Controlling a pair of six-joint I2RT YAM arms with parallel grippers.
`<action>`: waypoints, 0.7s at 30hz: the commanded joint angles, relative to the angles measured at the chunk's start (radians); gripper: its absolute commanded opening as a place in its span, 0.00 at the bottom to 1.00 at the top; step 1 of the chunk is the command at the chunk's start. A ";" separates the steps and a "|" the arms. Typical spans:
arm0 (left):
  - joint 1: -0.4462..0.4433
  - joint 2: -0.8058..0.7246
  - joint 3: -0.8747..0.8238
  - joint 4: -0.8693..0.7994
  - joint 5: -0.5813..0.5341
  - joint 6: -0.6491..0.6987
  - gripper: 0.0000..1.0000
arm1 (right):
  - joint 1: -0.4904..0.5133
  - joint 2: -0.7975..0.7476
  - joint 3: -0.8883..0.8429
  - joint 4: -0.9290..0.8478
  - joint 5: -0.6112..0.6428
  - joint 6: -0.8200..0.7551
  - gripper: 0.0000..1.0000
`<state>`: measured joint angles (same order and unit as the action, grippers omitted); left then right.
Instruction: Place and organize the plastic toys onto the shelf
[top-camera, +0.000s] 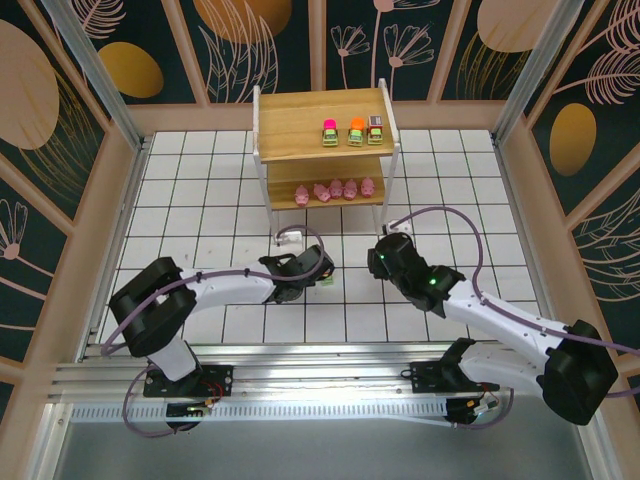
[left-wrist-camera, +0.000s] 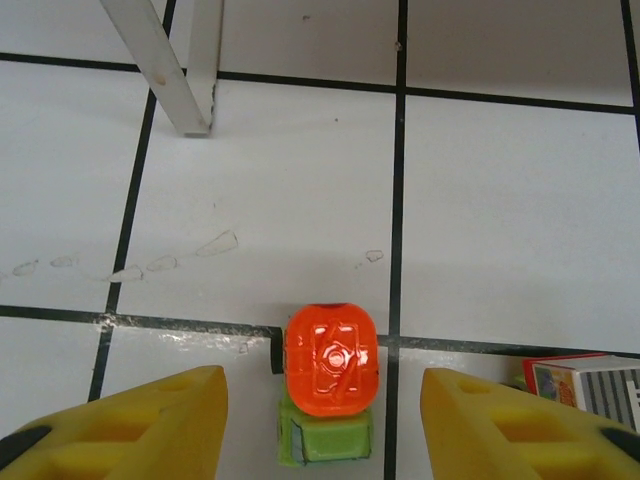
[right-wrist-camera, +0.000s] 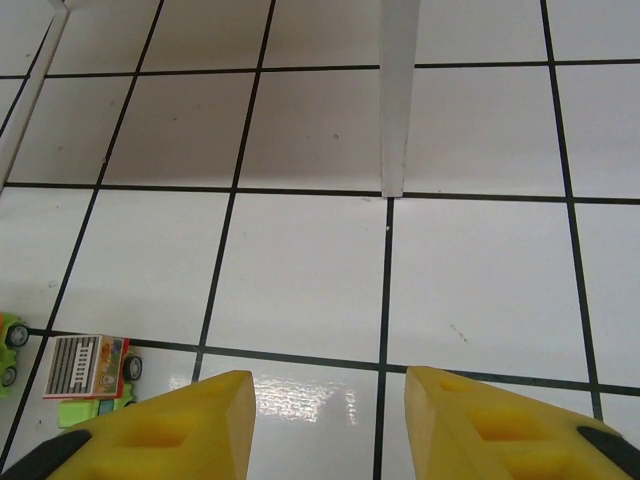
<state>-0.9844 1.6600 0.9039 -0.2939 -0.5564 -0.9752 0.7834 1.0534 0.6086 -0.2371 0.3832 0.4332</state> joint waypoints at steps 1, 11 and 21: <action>-0.014 0.041 0.037 -0.070 -0.041 -0.064 0.54 | -0.013 -0.014 -0.028 0.055 -0.012 0.015 0.44; -0.021 0.088 0.025 -0.091 -0.076 -0.137 0.53 | -0.027 -0.007 -0.067 0.108 -0.040 0.013 0.44; -0.020 0.139 0.039 -0.059 -0.067 -0.112 0.53 | -0.029 -0.008 -0.068 0.106 -0.043 0.012 0.44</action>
<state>-1.0008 1.7832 0.9222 -0.3447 -0.5968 -1.0828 0.7605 1.0534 0.5491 -0.1535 0.3408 0.4328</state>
